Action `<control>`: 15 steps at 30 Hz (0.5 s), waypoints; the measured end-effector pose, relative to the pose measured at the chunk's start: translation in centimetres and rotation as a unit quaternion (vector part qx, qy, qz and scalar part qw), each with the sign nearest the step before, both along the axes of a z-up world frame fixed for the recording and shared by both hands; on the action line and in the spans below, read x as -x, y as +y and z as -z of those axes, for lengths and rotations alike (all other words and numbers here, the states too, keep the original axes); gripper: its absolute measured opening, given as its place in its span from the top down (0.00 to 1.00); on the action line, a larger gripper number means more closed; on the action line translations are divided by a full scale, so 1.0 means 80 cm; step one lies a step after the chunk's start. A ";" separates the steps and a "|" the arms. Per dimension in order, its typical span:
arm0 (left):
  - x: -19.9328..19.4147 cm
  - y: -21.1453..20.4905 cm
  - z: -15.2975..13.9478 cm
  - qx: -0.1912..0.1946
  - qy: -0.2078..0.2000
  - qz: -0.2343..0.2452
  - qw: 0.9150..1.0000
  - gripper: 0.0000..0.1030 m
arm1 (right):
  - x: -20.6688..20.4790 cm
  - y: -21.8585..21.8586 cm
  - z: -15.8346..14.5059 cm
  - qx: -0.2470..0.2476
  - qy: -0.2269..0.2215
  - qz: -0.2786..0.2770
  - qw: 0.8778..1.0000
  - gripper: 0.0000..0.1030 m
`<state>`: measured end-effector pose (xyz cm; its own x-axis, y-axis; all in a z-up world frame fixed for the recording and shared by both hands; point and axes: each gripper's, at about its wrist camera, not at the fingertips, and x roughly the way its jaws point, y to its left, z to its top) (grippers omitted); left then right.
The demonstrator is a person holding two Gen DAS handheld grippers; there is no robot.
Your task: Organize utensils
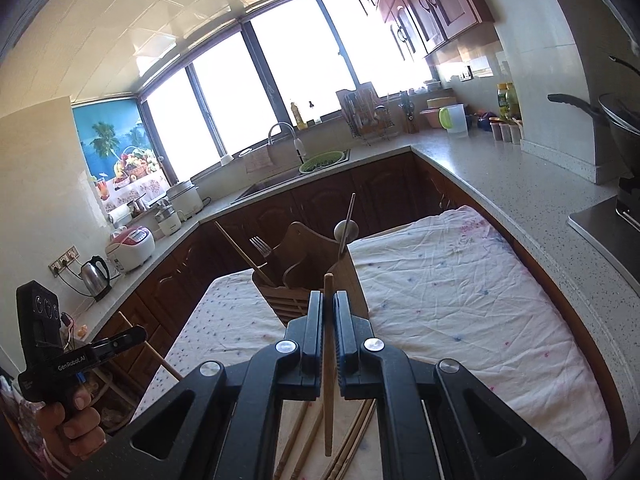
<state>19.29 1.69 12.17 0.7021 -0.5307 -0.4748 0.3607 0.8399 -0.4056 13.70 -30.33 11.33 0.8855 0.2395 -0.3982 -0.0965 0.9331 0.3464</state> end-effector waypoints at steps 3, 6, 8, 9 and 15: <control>-0.005 0.001 -0.005 0.000 -0.005 -0.004 1.000 0.95 | -0.006 0.001 -0.002 0.001 -0.002 -0.001 1.000 0.95; -0.011 0.000 -0.013 -0.002 -0.013 -0.006 1.000 0.95 | -0.014 0.002 -0.006 0.000 -0.005 -0.002 1.000 0.95; -0.014 0.000 -0.020 -0.002 -0.021 -0.008 1.000 0.95 | -0.016 0.003 -0.009 0.002 -0.007 -0.003 1.000 0.95; -0.015 0.000 -0.024 -0.002 -0.025 -0.009 1.000 0.95 | -0.018 0.004 -0.010 0.001 -0.009 -0.003 1.000 0.95; -0.024 -0.002 -0.041 -0.006 -0.048 -0.016 0.999 0.95 | -0.026 0.007 -0.020 0.002 -0.021 -0.004 1.000 0.95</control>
